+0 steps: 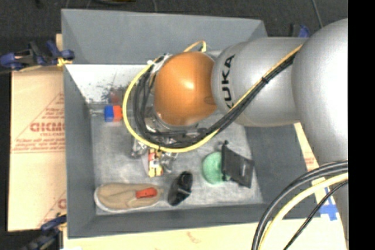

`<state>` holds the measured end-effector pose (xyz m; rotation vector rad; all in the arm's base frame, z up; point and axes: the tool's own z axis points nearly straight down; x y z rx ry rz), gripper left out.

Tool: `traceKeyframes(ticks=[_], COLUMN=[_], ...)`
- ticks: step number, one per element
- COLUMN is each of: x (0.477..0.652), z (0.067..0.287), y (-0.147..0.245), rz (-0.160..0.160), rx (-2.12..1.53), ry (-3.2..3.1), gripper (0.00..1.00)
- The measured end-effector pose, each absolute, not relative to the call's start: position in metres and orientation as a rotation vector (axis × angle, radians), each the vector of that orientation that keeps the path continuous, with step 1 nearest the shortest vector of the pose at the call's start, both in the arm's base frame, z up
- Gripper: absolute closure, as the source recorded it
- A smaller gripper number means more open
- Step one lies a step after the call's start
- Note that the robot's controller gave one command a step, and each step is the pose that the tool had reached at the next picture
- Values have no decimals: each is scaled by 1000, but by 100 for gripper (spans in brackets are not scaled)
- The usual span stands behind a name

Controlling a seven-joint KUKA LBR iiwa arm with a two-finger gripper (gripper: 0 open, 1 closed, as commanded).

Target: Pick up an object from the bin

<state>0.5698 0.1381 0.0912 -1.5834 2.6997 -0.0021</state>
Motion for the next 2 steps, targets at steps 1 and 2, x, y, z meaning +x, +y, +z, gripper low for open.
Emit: traceKeyframes(ticks=[1,2], x=[568,567], z=[99,116], y=[137,137], rz=[1,2], rx=[-1587,-1588], ry=[2708,2711], gripper=[100,100])
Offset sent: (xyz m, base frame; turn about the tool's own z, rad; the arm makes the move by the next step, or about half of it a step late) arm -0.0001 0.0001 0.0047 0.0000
